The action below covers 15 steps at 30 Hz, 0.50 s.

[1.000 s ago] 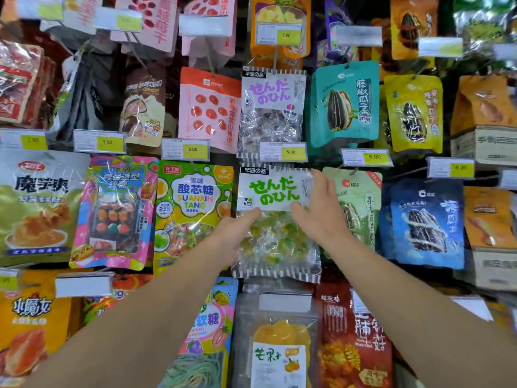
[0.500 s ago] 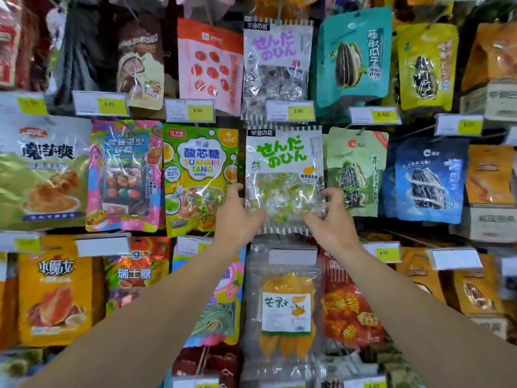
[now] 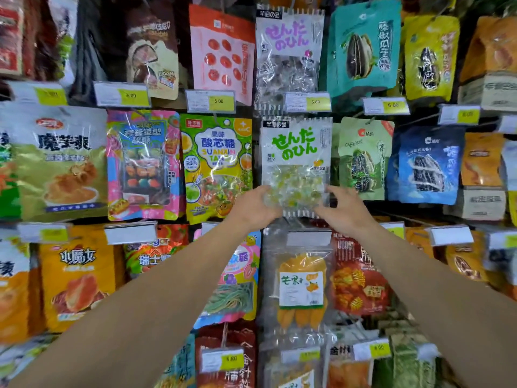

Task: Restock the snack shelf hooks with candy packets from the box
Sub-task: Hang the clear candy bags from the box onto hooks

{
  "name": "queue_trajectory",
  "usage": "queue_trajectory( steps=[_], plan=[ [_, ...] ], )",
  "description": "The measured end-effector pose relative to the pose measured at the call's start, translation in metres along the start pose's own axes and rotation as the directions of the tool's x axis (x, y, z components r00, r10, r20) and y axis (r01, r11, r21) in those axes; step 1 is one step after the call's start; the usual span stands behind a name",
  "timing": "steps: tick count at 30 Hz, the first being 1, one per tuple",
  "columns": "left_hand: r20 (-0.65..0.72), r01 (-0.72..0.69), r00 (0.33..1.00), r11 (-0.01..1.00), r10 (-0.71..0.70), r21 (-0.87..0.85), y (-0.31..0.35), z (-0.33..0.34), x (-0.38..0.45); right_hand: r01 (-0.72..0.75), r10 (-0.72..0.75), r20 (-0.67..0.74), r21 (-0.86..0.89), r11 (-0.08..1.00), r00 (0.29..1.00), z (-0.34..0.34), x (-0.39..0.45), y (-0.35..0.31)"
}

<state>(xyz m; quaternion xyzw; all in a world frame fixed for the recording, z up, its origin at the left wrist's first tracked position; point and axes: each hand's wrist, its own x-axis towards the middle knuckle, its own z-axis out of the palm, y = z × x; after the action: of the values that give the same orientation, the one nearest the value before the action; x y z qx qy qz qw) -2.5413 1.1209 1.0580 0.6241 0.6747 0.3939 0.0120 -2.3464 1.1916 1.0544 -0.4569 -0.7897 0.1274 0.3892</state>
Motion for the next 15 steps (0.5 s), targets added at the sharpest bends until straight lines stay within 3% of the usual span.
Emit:
queue_trajectory(
  steps=[5, 10, 15],
  plan=[
    [-0.05, -0.096, 0.993, 0.988, 0.103, 0.123, -0.017, -0.009, -0.032, -0.027, 0.026, -0.012, -0.086, 0.996, 1.0, 0.011, -0.033, -0.022],
    [-0.027, -0.145, 0.989, 0.989, 0.146, 0.037, -0.048, -0.011, -0.087, -0.067, 0.067, -0.002, -0.142, 0.988, 0.998, 0.045, -0.088, -0.043],
    [0.029, -0.141, 0.99, 0.989, 0.14, 0.04, -0.088, -0.009, -0.16, -0.026, 0.056, 0.112, -0.253, 0.967, 0.992, 0.09, -0.167, -0.065]
  ],
)
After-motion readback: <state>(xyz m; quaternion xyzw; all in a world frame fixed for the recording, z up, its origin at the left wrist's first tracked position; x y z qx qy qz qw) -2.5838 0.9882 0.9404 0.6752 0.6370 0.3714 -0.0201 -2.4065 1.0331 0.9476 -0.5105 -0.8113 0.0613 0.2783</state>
